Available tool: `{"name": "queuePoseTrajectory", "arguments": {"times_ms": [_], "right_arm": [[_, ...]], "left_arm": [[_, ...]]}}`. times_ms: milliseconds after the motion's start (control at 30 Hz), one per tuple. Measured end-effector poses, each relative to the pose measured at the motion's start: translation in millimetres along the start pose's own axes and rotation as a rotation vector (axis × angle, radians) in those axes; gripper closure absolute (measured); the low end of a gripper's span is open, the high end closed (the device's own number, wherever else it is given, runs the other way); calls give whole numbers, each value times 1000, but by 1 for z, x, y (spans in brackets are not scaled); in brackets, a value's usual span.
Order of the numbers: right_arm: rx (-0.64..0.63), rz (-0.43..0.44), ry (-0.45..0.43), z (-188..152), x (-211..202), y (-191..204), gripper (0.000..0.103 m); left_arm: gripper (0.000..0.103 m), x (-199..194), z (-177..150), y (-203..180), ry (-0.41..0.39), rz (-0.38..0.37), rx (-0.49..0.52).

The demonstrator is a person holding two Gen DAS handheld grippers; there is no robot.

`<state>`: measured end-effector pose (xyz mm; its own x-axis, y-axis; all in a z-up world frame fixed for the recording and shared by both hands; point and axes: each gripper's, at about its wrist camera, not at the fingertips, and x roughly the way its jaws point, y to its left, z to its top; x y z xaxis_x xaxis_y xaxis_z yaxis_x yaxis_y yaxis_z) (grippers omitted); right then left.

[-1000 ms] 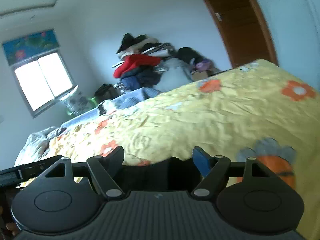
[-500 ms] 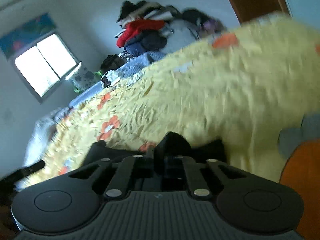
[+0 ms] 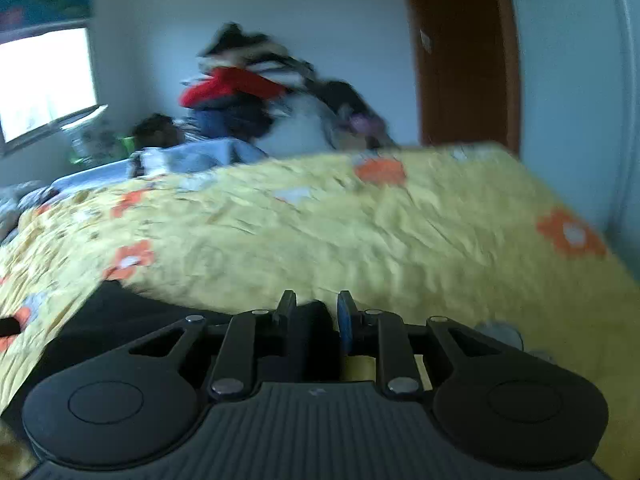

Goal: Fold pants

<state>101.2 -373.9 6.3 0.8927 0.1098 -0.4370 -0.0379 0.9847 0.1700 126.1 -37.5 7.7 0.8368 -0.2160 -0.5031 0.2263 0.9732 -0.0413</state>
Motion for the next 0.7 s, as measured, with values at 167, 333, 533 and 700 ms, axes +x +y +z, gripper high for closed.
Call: {"name": "queuePoseTrajectory", "arguments": {"times_ms": [167,333,533,700], "right_arm": [[-139,56,202,-32,13,25,82],[-130,49,221,-42,-13,14,80],[-11,-33,88,-37,-37,-3,64],[-113,14,227,-49,-15,14,51]], "left_arm": [[8,0,-12,-35,11,-170,112],[9,5,-31,-58,64,-191,258],[7,10,-24,-56,50,-196,218],[7,18,-36,-65,116,-199,277]]}}
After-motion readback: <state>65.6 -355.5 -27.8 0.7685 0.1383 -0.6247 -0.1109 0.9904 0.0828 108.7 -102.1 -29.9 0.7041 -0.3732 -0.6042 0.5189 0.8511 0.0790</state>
